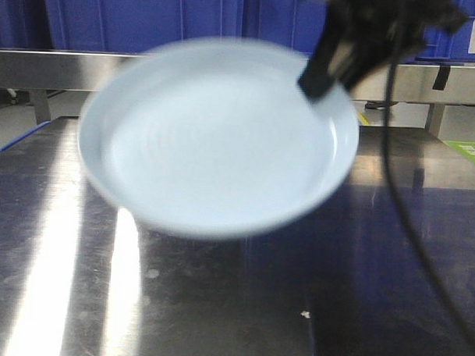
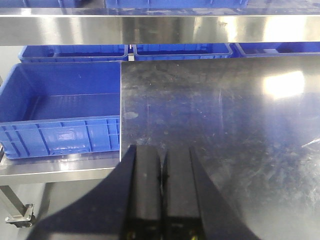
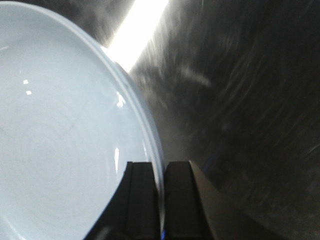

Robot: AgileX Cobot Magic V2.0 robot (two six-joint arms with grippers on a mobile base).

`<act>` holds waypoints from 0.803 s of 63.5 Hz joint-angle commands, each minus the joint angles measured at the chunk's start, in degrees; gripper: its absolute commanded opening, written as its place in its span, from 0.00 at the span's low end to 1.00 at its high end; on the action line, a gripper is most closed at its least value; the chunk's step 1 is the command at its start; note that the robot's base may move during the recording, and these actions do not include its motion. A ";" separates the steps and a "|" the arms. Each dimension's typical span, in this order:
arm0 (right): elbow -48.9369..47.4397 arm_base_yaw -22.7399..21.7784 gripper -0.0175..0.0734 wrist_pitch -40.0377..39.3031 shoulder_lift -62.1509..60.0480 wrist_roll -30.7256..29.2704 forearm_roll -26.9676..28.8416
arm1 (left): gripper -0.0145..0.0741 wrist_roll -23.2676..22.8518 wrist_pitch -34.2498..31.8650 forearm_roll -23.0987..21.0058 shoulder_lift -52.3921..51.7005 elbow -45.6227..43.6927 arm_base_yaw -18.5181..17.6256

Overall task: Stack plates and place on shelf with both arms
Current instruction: 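Lift the stacked plates up with the right gripper, then drive the base to the blue bin shelf holding the plates aloft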

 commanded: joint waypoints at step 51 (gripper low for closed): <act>22.73 -0.12 0.26 -23.83 -39.22 -0.55 1.01 | 0.26 -0.58 -4.13 -0.32 0.03 -1.63 -0.42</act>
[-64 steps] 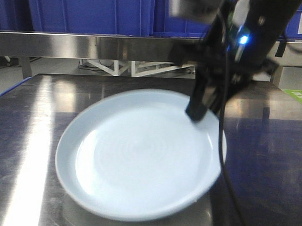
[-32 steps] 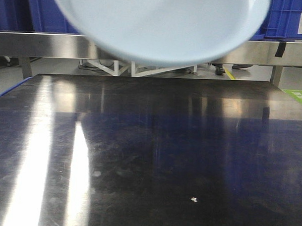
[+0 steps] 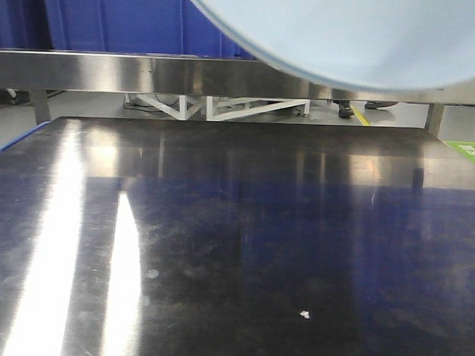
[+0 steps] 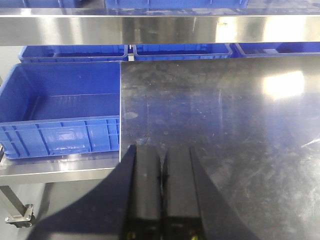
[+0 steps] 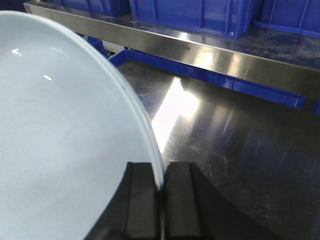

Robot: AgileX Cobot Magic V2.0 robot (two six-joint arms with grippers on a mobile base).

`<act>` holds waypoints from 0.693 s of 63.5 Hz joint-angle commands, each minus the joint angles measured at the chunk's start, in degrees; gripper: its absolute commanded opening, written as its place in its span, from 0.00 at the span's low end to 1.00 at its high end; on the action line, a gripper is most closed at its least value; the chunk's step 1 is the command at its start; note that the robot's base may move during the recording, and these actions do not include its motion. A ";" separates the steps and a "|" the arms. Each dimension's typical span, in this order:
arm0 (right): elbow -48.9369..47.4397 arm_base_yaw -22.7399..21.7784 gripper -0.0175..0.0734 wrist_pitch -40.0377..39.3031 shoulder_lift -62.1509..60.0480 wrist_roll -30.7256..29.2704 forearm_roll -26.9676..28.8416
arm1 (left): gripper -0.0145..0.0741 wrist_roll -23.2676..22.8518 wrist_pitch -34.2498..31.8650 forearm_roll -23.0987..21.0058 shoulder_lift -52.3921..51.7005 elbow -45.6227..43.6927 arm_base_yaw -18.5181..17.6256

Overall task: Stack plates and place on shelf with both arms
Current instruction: 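Drive the base to the blue bin shelf holding the plates aloft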

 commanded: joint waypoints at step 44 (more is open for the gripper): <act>-1.18 -0.12 0.26 -6.33 -0.49 -0.10 1.01 | 0.26 -0.58 -4.13 -0.32 0.03 -1.63 -0.42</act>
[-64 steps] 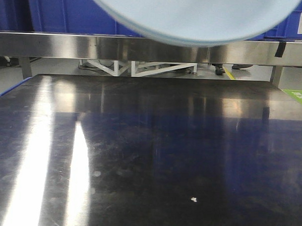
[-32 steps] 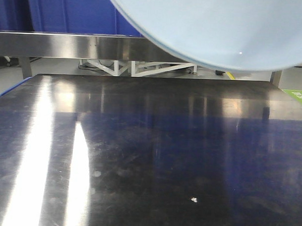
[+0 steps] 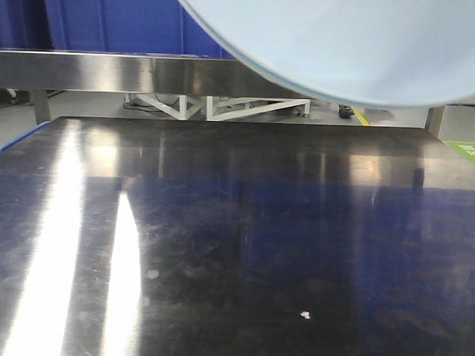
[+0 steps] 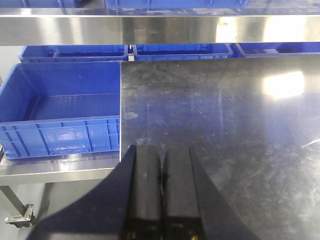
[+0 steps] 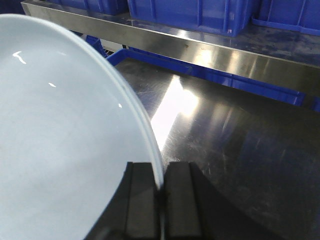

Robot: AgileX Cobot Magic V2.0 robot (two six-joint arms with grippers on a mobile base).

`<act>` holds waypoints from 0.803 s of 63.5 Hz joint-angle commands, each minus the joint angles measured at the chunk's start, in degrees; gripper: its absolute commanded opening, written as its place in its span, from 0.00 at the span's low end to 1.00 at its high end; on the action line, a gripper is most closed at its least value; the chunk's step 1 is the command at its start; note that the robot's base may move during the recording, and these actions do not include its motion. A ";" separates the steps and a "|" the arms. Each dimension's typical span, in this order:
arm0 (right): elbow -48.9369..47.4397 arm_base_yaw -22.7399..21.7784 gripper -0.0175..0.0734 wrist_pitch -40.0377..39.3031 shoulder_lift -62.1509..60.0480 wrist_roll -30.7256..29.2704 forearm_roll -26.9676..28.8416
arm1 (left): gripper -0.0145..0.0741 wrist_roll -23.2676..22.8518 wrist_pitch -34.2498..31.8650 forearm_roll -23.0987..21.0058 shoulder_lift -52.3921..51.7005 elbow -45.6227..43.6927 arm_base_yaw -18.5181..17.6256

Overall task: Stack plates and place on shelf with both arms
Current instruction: 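Drive the base to the blue bin shelf holding the plates aloft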

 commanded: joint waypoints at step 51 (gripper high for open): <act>-1.56 -0.12 0.26 -5.62 -0.36 -0.10 1.01 | 0.26 -0.58 -4.13 -0.32 0.03 -1.63 -0.42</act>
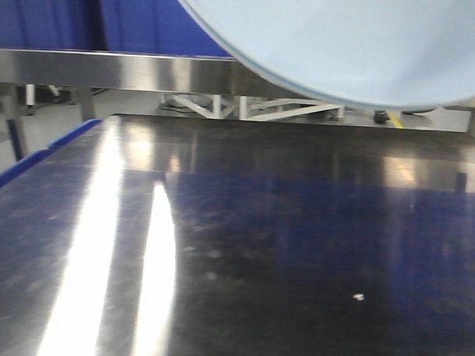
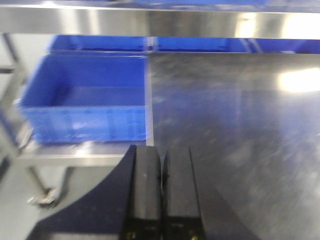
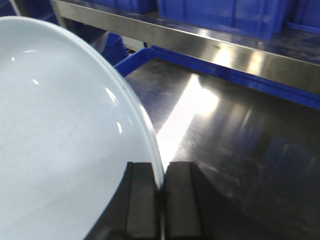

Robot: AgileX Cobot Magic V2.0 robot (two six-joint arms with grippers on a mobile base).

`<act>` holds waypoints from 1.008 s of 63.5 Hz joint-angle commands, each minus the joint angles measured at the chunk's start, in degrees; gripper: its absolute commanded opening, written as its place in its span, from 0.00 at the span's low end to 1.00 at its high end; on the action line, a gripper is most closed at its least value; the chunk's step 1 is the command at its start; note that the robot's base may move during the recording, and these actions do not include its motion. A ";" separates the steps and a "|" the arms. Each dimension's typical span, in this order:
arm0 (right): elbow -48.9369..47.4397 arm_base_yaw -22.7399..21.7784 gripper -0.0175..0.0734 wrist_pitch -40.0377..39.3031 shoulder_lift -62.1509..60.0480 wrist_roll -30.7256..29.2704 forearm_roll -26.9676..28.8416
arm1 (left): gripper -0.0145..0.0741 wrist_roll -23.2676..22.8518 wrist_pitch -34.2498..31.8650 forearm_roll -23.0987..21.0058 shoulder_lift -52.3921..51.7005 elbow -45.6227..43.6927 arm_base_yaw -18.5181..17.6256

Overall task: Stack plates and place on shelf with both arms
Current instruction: 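Drive the base to the blue bin shelf holding the plates aloft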

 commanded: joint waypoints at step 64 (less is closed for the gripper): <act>-1.56 -0.12 0.26 -5.62 -0.36 -0.10 1.01 | 0.26 -0.58 -4.13 -0.32 0.03 -1.63 -0.42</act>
